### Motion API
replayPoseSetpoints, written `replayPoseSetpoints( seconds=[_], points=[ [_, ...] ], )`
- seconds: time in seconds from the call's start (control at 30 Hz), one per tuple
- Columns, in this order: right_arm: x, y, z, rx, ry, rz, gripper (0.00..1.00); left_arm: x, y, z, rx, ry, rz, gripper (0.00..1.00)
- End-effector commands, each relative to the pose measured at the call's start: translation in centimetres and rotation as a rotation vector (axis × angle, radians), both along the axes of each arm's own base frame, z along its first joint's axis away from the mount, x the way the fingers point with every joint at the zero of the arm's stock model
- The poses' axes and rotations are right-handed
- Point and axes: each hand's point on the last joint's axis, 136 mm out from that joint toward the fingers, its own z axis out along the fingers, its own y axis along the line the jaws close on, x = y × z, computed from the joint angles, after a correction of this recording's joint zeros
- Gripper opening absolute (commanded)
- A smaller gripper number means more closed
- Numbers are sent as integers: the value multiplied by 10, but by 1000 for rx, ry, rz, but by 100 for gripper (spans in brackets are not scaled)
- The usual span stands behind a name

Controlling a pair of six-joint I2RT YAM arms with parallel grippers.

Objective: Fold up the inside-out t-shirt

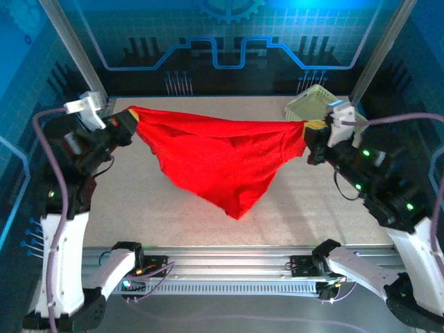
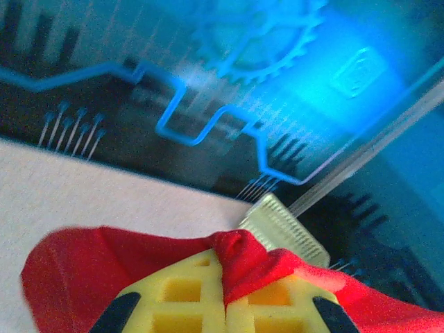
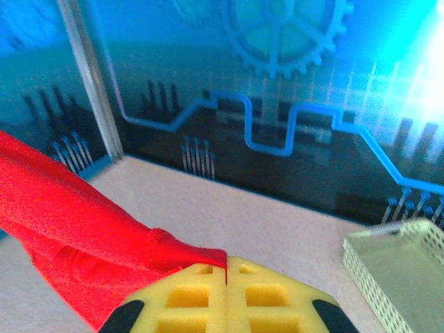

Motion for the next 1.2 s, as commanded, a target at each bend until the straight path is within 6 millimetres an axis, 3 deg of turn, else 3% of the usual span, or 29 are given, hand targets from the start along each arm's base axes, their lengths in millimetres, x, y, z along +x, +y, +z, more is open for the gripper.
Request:
replayPoseSetpoints(
  seconds=[0.0, 0.17, 0.27, 0.37, 0.5, 0.63, 0.73, 0.83, 1.03, 1.13, 1.17],
  points=[
    [-38, -9, 48, 90, -142, 71, 0, -52, -14, 63, 0, -253, -91, 0],
    [-84, -16, 84, 170, -227, 176, 0, -112, -21, 102, -25, -439, -135, 0],
    [-93, -21, 96, 193, -259, 177, 0, -125, -22, 109, -37, -471, -146, 0],
    [-71, -25, 93, 168, -237, 92, 0, -107, -20, 101, -49, -431, -133, 0],
    [-15, -23, 74, 76, -180, -63, 0, -42, -14, 66, -60, -268, -94, 0],
    [59, -9, 40, -57, -99, -202, 0, 48, -15, 4, -84, -38, -102, 0],
    [129, -3, -7, -102, 13, -270, 0, 115, -9, -62, -105, 160, -60, 0],
    [195, -7, -71, -67, 183, -291, 0, 171, -4, -132, -130, 346, -23, 0],
    [301, 2, -185, -113, 385, -316, 0, 261, -3, -265, -180, 645, 6, 0],
    [350, 1, -231, -137, 463, -347, 0, 298, 2, -312, -153, 737, 32, 0],
    [366, 0, -239, -144, 482, -360, 0, 310, 5, -329, -134, 771, 42, 4]
  ],
)
